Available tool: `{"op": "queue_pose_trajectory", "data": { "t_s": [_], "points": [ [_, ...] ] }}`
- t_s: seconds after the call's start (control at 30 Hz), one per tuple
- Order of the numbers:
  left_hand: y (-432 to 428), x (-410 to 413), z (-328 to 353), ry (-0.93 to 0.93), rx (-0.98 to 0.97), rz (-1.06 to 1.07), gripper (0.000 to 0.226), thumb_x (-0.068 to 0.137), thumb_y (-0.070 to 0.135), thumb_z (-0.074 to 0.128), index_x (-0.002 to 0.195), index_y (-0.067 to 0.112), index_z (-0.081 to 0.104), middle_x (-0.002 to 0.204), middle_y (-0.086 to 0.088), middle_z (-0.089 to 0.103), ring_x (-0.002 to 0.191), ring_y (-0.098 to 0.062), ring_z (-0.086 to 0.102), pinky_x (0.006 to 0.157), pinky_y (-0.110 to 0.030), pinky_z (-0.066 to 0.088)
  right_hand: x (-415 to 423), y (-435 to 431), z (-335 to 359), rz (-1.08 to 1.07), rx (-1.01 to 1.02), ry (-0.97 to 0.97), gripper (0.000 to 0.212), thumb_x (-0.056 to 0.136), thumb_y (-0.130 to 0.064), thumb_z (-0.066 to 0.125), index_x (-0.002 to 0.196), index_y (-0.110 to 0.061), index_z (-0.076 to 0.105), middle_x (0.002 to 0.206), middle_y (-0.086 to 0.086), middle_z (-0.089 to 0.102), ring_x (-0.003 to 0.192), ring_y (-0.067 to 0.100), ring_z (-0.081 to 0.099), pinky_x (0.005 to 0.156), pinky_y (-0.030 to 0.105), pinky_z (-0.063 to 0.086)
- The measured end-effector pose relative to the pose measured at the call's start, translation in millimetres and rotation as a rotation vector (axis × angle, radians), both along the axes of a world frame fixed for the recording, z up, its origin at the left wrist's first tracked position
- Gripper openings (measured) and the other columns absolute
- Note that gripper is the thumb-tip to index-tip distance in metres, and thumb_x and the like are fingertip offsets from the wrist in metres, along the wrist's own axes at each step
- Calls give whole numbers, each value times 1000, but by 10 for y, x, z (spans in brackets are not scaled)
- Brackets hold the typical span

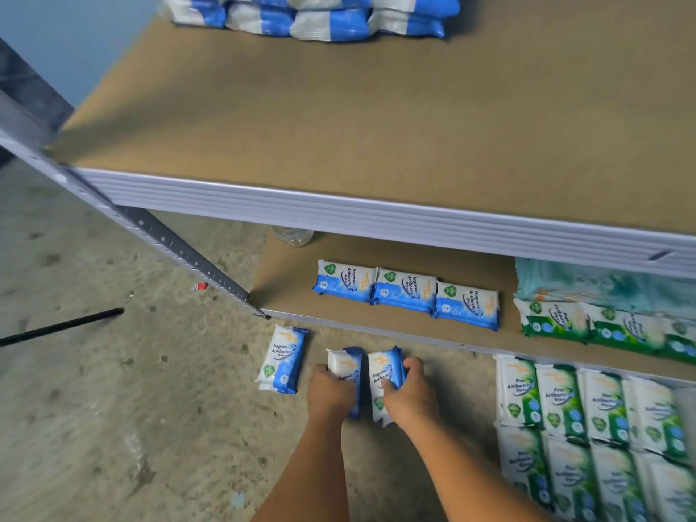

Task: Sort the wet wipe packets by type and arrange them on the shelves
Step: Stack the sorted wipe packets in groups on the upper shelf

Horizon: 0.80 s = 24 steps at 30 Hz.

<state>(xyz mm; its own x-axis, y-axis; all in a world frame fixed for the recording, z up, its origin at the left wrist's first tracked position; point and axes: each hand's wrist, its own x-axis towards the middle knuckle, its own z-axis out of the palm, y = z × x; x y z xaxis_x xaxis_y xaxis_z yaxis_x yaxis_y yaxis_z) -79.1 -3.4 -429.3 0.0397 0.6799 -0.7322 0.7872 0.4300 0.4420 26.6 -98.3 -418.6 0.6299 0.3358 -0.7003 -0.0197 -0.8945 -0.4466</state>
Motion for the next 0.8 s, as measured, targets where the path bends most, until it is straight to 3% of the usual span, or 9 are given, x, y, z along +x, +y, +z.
{"op": "queue_pose_trajectory", "data": {
  "t_s": [0.23,0.37,0.5,0.63,0.8],
  "points": [
    [-65,-55,568,-110,-1,-80,36,82,8,73,112,14,53,108,-5,66,97,-24,63,79,-34,51,114,-300,519,-40,113,-14,38,95,-23,65,128,-25,47,113,2,66,78,16,65,46,21,50],
    [-160,-95,911,-221,38,-77,23,82,7,68,99,19,59,98,-4,70,90,-22,67,79,-40,58,97,-388,842,-78,214,20,40,93,-23,69,128,-24,50,109,-2,63,78,15,68,50,25,54],
    [-333,-111,1309,-344,78,-76,15,84,6,62,88,20,59,88,-5,69,80,-22,66,75,-36,53,51,-453,1225,-127,325,33,40,91,-19,70,125,-25,50,113,3,65,77,17,70,51,28,57],
    [-400,-115,1731,-475,112,-90,18,87,11,62,103,17,63,95,-3,72,85,-20,69,76,-36,57,102,-549,1723,-120,408,-10,38,88,-25,73,120,-29,51,109,-2,67,77,11,69,49,20,51],
    [-266,-101,2508,-640,178,-274,38,80,6,75,115,16,63,103,-9,74,85,-23,75,72,-40,61,282,-700,2437,-110,545,-25,39,78,-30,77,107,-34,52,102,-3,72,77,17,75,73,43,63]
  ]
}}
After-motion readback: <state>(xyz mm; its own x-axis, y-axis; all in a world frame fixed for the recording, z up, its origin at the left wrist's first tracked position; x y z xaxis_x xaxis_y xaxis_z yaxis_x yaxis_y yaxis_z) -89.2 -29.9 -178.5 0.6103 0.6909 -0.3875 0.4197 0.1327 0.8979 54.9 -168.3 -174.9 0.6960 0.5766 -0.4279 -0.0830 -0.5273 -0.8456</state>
